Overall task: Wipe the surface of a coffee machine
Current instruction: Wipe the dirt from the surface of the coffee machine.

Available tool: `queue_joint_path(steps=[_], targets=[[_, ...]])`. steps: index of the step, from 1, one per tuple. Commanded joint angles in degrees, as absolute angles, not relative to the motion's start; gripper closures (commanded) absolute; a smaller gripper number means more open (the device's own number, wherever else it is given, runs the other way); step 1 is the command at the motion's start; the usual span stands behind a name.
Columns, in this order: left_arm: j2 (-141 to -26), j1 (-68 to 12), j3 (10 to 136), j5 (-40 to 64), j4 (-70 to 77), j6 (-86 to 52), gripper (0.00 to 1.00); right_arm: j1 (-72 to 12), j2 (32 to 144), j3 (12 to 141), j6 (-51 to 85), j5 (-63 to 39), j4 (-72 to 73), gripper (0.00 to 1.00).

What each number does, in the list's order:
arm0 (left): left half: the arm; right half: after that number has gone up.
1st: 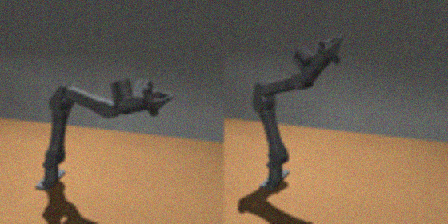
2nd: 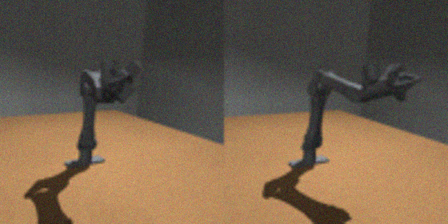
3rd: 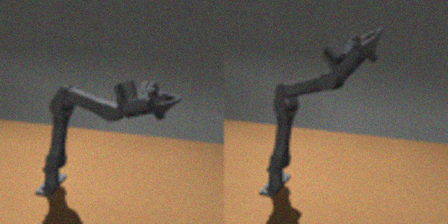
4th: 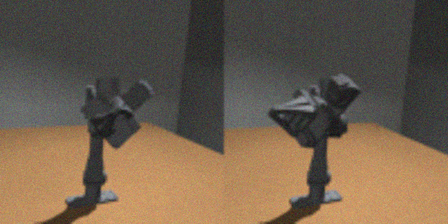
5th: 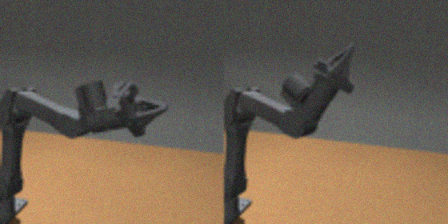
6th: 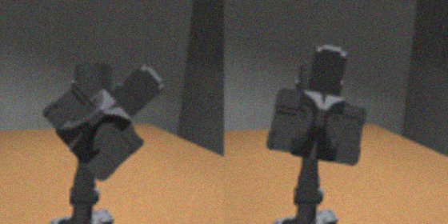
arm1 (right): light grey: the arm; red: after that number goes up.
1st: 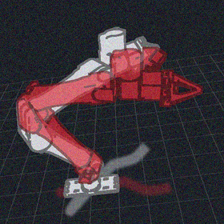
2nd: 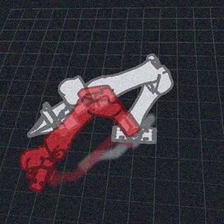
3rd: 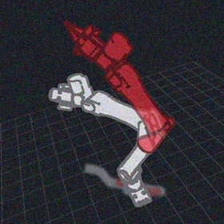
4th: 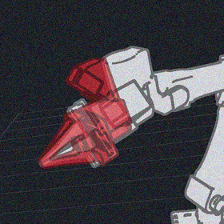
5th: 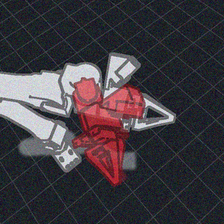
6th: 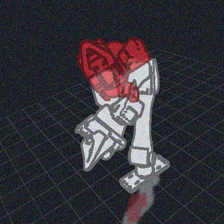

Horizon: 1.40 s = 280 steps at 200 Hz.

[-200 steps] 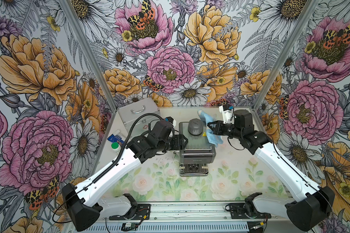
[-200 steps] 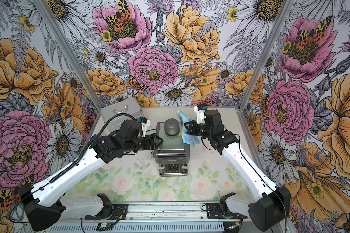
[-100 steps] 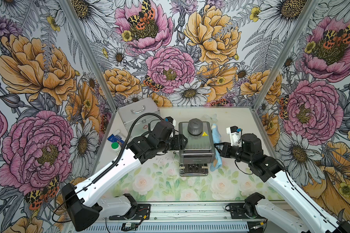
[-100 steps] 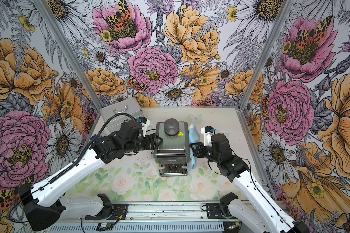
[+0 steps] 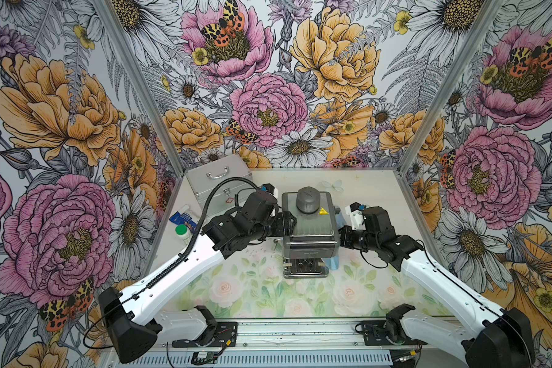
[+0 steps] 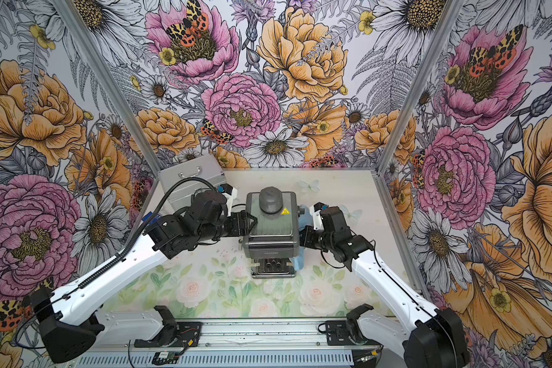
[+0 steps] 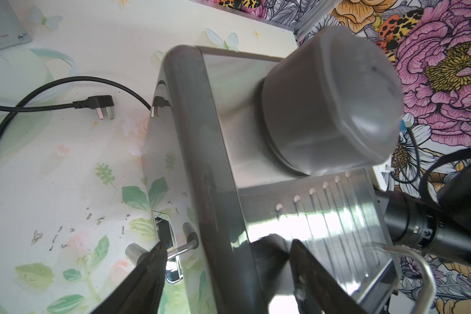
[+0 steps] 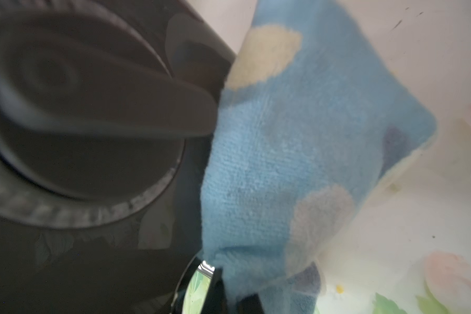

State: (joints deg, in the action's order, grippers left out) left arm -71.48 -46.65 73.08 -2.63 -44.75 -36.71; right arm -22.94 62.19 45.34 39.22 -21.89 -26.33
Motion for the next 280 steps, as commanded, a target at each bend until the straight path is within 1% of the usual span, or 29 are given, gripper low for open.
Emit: queue_joint_path(steps=[1, 35, 67, 94, 122, 146, 159, 214, 254, 280], targets=[[-75.1, -47.5, 69.0, -4.7, -57.6, -35.1, 0.29, -21.0, 63.8, 50.1, 37.2, -24.2, -17.5, 1.00], [-74.9, -47.4, 68.7, -4.8, -57.6, -35.0, 0.29, -18.6, 65.5, 49.2, 39.0, -28.0, -12.7, 1.00], [-74.2, -47.2, 68.3, -5.3, -57.6, -35.4, 0.30, -18.6, 62.4, 44.9, 41.9, -29.8, -8.9, 1.00], [-74.2, -46.6, 68.0, -5.4, -57.6, -35.1, 0.30, -18.1, 61.6, 43.0, 41.4, -30.1, -7.6, 1.00], [-73.7, -45.5, 68.2, -5.8, -57.4, -35.0, 0.30, -14.8, 65.2, 43.9, 41.1, -32.0, -5.3, 1.00], [-73.6, -45.0, 68.1, -5.5, -57.3, -35.0, 0.30, -12.6, 70.5, 43.1, 45.6, -36.9, 4.6, 1.00], [-73.6, -44.9, 68.5, -5.4, -57.3, -35.1, 0.30, -12.2, 72.5, 42.9, 47.4, -37.8, 7.6, 1.00], [-74.8, -45.0, 69.1, -4.2, -56.6, -35.4, 0.30, -12.4, 79.6, 42.3, 52.4, -42.0, 18.8, 1.00], [-75.3, -45.3, 70.5, -4.8, -56.5, -35.4, 0.30, -15.1, 83.0, 37.2, 52.1, -41.7, 19.9, 1.00], [-75.9, -45.3, 71.6, -4.9, -56.5, -35.0, 0.30, -16.8, 82.8, 33.0, 51.6, -41.5, 20.7, 1.00]])
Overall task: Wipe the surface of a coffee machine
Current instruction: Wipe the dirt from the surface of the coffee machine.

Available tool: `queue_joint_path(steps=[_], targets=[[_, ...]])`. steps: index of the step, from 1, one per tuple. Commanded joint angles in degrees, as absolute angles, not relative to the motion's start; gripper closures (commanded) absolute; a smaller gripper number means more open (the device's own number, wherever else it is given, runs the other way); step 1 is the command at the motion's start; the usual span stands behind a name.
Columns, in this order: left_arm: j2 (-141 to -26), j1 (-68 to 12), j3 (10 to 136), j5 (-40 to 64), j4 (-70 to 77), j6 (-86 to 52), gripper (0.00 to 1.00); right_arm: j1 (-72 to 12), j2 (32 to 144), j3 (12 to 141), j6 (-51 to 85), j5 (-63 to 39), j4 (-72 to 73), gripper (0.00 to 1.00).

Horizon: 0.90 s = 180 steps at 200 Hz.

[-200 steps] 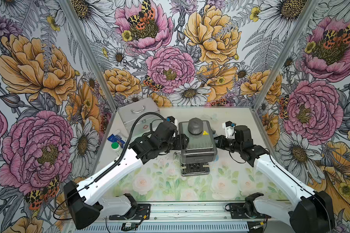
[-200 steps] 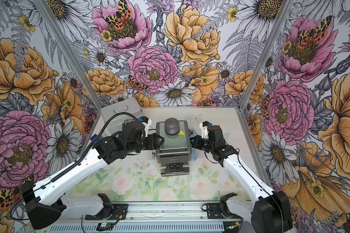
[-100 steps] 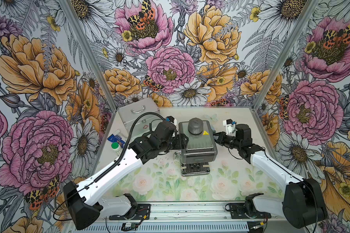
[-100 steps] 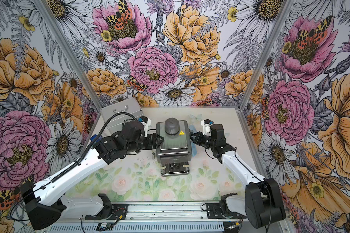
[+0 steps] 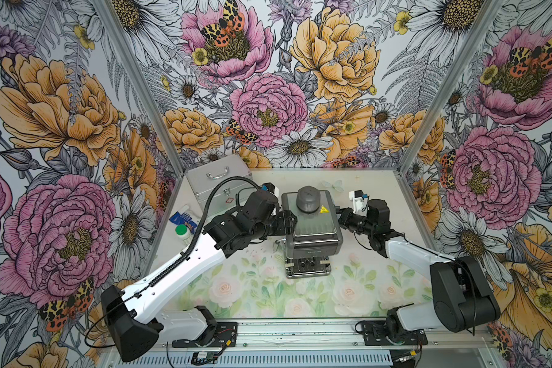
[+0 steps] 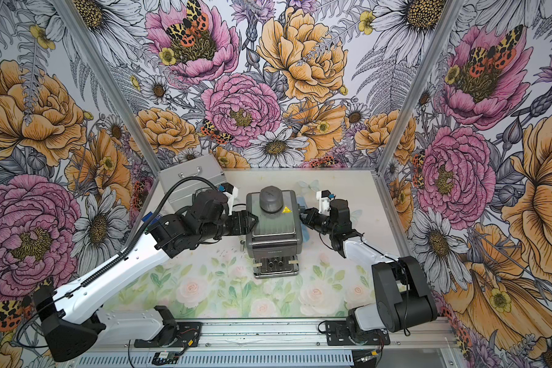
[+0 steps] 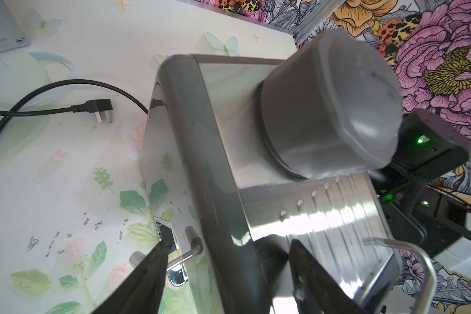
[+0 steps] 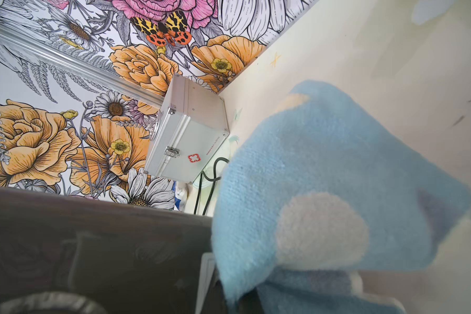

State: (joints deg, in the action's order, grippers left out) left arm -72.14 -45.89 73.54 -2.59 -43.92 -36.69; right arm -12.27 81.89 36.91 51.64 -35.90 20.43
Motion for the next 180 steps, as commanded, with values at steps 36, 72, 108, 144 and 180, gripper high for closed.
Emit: queue_joint_path(steps=[36, 72, 108, 144, 180], targets=[[-76.2, -45.3, 72.7, -4.9, -56.4, -34.8, 0.30, -17.2, 78.2, 27.4, 51.5, -40.6, 19.4, 1.00], [-76.2, -45.6, 73.3, -5.1, -56.2, -34.6, 0.30, -18.0, 74.6, 22.7, 50.8, -39.5, 16.3, 1.00], [-76.3, -45.6, 73.7, -6.0, -55.6, -34.1, 0.30, -20.4, 73.7, 18.2, 50.9, -38.5, 15.5, 1.00], [-76.3, -45.4, 74.3, -5.7, -55.0, -33.7, 0.30, -23.7, 65.3, 13.8, 53.3, -37.1, 12.8, 1.00], [-76.1, -45.4, 74.0, -5.9, -54.9, -33.6, 0.30, -26.9, 48.9, 16.0, 54.6, -33.8, 1.1, 1.00]])
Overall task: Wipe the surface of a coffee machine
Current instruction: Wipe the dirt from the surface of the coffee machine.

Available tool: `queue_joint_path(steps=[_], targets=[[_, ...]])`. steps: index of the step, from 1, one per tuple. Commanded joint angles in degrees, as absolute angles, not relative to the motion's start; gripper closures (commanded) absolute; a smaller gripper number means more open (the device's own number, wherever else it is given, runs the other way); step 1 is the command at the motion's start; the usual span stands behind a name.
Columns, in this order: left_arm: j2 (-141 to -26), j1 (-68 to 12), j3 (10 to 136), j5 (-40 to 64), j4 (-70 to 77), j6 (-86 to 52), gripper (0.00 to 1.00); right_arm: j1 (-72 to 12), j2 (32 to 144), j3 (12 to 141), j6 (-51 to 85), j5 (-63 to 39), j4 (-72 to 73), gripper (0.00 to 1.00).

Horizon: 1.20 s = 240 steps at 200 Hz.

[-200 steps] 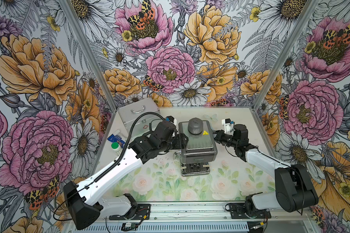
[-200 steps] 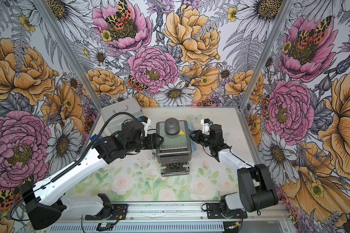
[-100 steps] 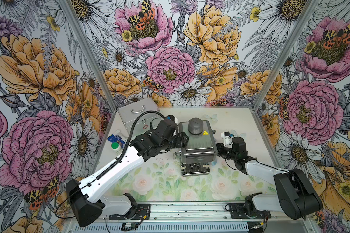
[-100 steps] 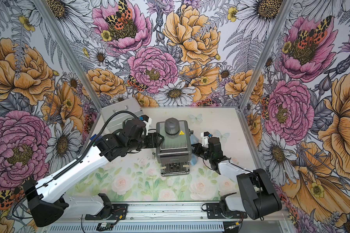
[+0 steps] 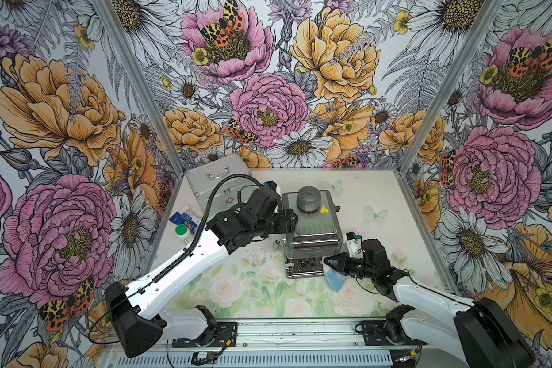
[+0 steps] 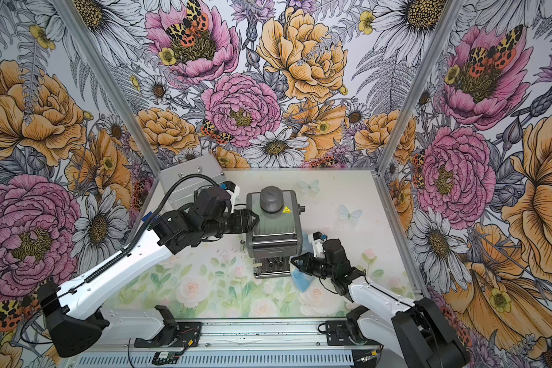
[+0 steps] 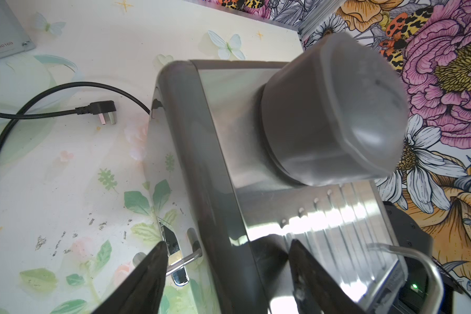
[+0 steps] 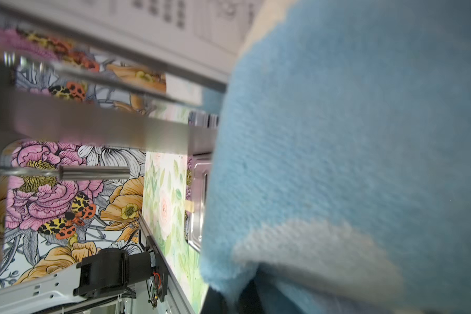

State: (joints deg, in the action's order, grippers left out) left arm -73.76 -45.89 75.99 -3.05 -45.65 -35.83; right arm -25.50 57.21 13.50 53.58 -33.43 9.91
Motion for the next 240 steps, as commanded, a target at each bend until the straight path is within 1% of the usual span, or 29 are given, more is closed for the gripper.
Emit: queue_joint_path(steps=[1, 23, 41, 54, 72, 97, 135, 150, 168, 201, 224, 240], targets=[[-76.1, -45.4, 73.9, -5.9, -54.9, -33.6, 0.30, -26.9, 48.5, 16.1, 54.6, -33.7, 0.7, 1.00], [-75.0, -45.0, 73.8, -6.4, -54.9, -33.7, 0.30, -26.6, 40.9, 19.6, 53.7, -30.4, -8.5, 1.00], [-73.3, -44.3, 74.0, -6.3, -54.9, -33.7, 0.30, -26.5, 39.0, 23.4, 51.0, -25.2, -18.9, 1.00], [-70.9, -43.5, 74.0, -6.1, -55.0, -33.6, 0.29, -26.5, 37.6, 25.6, 49.7, -23.4, -24.3, 1.00], [-67.0, -42.7, 73.4, -5.0, -55.0, -33.1, 0.28, -26.5, 34.4, 29.0, 48.7, -23.5, -30.9, 1.00], [-60.8, -43.2, 70.5, -1.5, -55.0, -33.0, 0.28, -27.1, 30.3, 31.8, 49.7, -28.2, -34.5, 1.00], [-52.4, -47.4, 65.8, 1.9, -55.0, -34.8, 0.28, -28.5, 26.2, 35.0, 51.5, -31.2, -38.9, 1.00], [-51.1, -49.3, 65.4, 4.8, -55.0, -35.4, 0.29, -28.9, 23.8, 35.6, 50.7, -33.0, -41.3, 1.00], [-50.2, -52.7, 65.1, 5.9, -54.9, -36.6, 0.28, -28.8, 20.5, 35.6, 48.8, -35.3, -45.1, 1.00], [-49.2, -60.6, 64.5, 3.7, -53.9, -39.6, 0.27, -28.8, 11.5, 36.5, 49.6, -38.1, -45.6, 1.00], [-49.3, -64.3, 64.0, 2.8, -50.6, -42.6, 0.26, -28.8, 12.3, 39.8, 50.4, -38.7, -44.7, 1.00], [-49.7, -66.7, 64.2, 0.2, -48.8, -44.6, 0.27, -28.8, 12.3, 41.0, 51.7, -39.4, -42.1, 1.00]])
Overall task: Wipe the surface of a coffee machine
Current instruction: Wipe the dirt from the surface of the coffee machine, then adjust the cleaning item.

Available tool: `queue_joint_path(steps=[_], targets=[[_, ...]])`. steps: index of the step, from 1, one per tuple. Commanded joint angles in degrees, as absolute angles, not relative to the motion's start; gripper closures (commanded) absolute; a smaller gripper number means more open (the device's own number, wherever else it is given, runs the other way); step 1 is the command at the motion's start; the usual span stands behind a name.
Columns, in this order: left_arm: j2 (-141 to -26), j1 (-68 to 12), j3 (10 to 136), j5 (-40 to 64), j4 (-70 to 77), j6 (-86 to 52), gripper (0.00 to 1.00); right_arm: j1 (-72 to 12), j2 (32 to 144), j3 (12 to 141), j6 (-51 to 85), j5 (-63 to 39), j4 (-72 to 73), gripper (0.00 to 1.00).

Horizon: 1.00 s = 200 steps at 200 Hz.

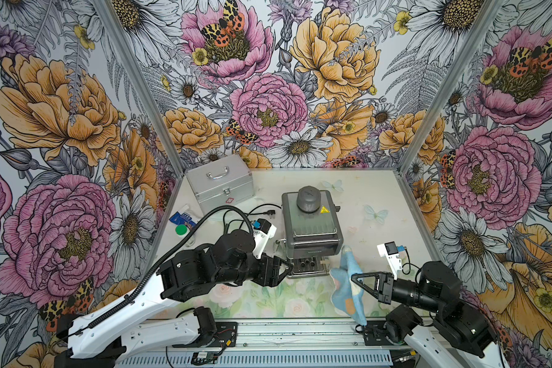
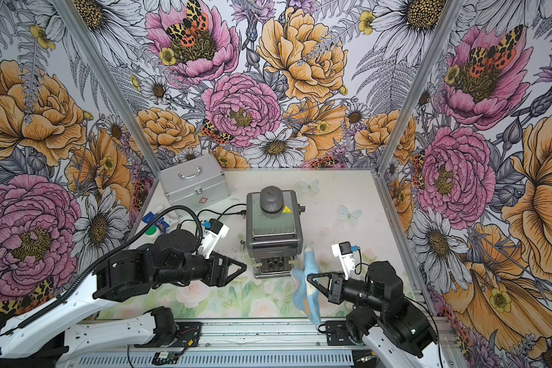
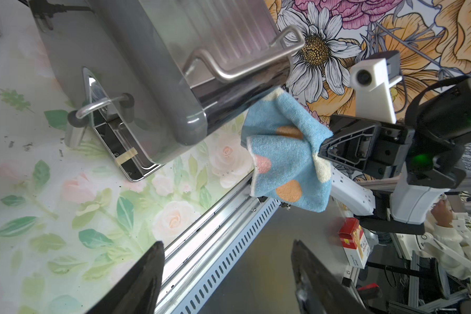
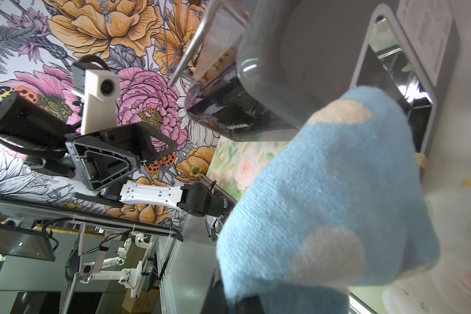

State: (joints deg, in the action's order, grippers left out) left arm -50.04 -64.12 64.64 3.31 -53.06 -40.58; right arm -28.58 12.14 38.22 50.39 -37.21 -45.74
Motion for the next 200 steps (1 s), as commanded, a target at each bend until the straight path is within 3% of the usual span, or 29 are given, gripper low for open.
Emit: queue_joint_path(steps=[1, 66, 87, 137, 200], targets=[[-49.8, -66.9, 64.3, 0.1, -48.7, -44.7, 0.26, -28.9, 12.3, 41.1, 51.9, -39.4, -41.8, 1.00], [-52.8, -67.9, 68.6, -3.2, -45.1, -46.3, 0.22, -30.9, 24.9, 47.4, 54.3, -43.6, -25.9, 1.00], [-54.4, -67.8, 71.0, -3.6, -45.2, -46.0, 0.20, -36.3, 28.6, 48.3, 52.8, -41.0, -23.8, 1.00], [-55.8, -64.8, 72.2, -2.3, -44.0, -46.8, 0.20, -59.8, 41.4, 55.6, 41.8, -24.2, -22.6, 1.00], [-55.1, -61.8, 70.1, 4.2, -42.5, -48.2, 0.18, -61.7, 53.3, 62.8, 34.5, -21.8, -22.7, 1.00]])
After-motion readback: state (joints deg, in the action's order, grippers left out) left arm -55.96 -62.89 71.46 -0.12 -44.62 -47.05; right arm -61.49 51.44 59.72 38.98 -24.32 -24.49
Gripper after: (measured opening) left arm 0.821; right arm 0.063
